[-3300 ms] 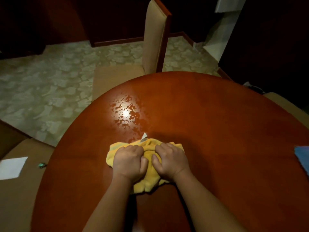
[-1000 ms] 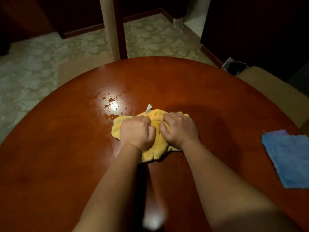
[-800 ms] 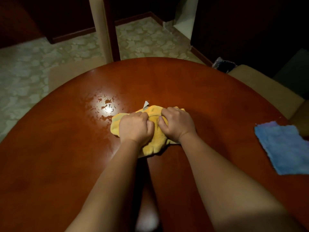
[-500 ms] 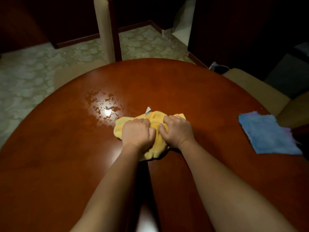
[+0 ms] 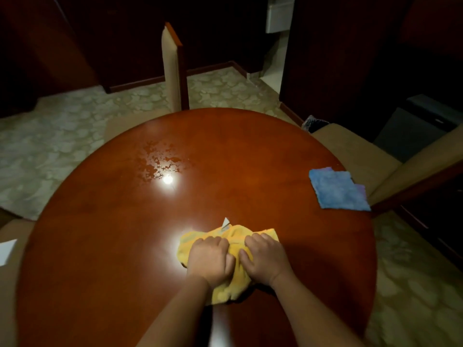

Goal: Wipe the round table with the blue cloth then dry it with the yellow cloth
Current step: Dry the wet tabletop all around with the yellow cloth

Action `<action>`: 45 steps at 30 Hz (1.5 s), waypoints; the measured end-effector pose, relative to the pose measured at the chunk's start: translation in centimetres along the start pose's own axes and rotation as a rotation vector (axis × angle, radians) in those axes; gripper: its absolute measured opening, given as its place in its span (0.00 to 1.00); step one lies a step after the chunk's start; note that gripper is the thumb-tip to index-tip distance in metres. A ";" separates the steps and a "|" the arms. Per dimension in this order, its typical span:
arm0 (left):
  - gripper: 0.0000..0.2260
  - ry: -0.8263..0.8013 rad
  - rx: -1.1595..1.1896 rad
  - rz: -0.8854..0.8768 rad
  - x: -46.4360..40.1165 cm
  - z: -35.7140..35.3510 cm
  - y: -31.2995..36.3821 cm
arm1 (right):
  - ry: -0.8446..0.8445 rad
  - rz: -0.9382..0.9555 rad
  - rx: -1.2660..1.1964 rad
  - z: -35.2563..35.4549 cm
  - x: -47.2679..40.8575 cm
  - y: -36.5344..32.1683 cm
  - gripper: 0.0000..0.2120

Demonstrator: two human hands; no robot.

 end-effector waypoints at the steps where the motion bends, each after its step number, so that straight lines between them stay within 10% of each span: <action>1: 0.10 -0.009 -0.002 0.001 0.1 -0.1 0.2 | -0.001 0.005 0.001 0.1 0.2 0.1 0.14; 45: 0.13 0.139 0.090 -0.120 -16.6 -0.9 -8.0 | 0.151 -0.110 0.111 -4.2 -15.7 4.5 0.17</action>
Point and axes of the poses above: each hand's wrist, its own x-axis away from the middle knuckle, its own z-axis out of the back of the hand, y = z × x, the point moved 4 cm from there along -x, towards the middle knuckle, and after that the axes turned 5 degrees about x, right-handed, at the moved point
